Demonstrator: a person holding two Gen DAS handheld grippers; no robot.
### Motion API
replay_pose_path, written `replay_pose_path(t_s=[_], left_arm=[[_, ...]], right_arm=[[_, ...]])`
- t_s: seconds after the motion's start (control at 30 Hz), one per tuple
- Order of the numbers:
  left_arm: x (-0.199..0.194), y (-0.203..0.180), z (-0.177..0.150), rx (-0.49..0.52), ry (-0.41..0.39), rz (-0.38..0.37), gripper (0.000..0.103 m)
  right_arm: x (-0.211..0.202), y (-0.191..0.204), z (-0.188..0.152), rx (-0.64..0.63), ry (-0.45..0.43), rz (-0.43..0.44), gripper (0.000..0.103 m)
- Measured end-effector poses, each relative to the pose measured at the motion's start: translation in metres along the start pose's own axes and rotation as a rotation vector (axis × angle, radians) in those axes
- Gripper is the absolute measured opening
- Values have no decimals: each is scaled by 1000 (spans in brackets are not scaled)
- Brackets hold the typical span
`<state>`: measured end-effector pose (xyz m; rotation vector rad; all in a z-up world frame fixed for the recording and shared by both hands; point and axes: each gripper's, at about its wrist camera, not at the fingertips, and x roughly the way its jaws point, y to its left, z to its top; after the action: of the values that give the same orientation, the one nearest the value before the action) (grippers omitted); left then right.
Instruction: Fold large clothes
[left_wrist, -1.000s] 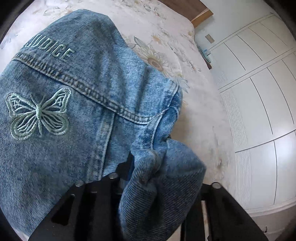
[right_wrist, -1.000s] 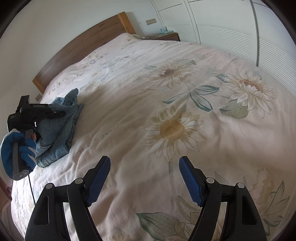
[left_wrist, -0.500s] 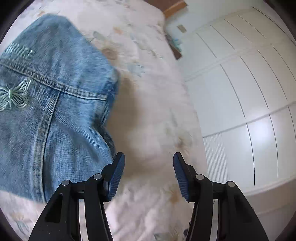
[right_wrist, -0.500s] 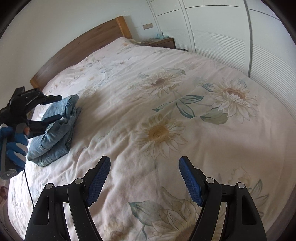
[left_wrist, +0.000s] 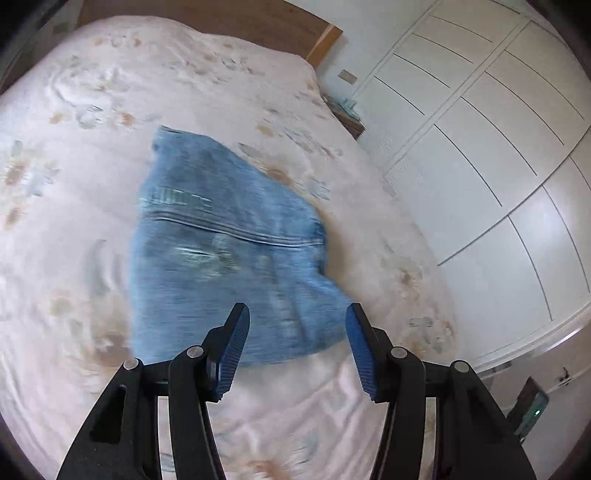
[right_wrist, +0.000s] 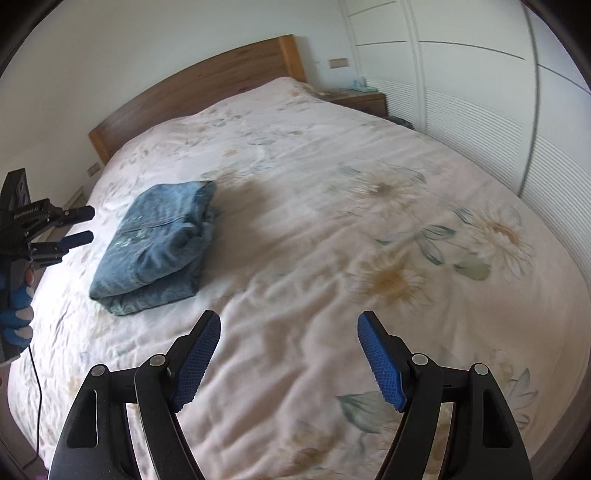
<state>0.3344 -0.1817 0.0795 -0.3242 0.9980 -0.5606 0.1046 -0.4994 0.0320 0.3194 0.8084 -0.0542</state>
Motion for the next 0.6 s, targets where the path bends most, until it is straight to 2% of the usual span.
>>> replay_pose_path(t_s=[0.27,0.47,0.6], left_arm=[[-20,45,-10,56,-13,87,47],[2,50,-17,149,2,86,47],[25,48,-19,237,21,81,47]], right_arm=[[34,84,19,-130,24,105,78],[80,139,41,-209,42,200,78],[113,162,56,-248,51,246,78]])
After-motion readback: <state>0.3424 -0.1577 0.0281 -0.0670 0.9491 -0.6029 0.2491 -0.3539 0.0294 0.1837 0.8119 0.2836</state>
